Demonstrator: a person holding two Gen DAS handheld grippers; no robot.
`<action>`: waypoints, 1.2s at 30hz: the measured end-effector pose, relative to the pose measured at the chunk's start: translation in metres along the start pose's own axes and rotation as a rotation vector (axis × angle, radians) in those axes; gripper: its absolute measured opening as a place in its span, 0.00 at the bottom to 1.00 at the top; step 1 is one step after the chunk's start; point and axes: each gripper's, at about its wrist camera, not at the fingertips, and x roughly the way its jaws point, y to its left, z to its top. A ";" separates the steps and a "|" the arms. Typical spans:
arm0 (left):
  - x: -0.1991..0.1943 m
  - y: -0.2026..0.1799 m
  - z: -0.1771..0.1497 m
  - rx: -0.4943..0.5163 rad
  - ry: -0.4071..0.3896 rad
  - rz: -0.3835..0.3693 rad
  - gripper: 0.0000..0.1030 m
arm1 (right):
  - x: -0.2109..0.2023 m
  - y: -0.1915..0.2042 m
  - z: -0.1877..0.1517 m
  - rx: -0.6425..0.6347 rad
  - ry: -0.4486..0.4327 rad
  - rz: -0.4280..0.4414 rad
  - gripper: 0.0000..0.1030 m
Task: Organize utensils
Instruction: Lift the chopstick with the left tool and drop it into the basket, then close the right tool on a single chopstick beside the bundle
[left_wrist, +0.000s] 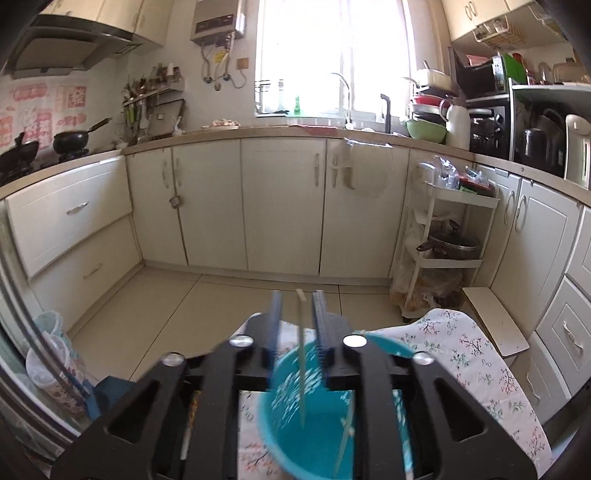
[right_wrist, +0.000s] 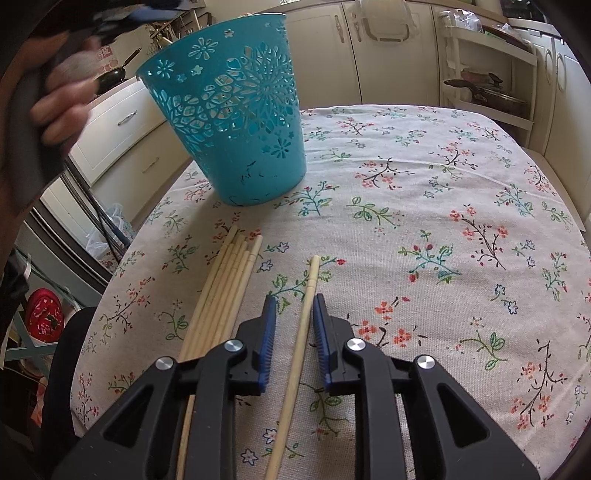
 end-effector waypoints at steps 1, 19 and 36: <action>-0.011 0.007 -0.004 -0.010 -0.014 0.009 0.34 | 0.000 -0.001 0.000 0.003 0.000 0.003 0.20; -0.018 0.045 -0.179 0.026 0.344 0.053 0.66 | -0.001 0.018 -0.004 -0.108 0.021 -0.158 0.09; -0.004 0.045 -0.181 -0.006 0.408 0.037 0.77 | -0.003 0.016 -0.008 -0.062 0.024 -0.159 0.07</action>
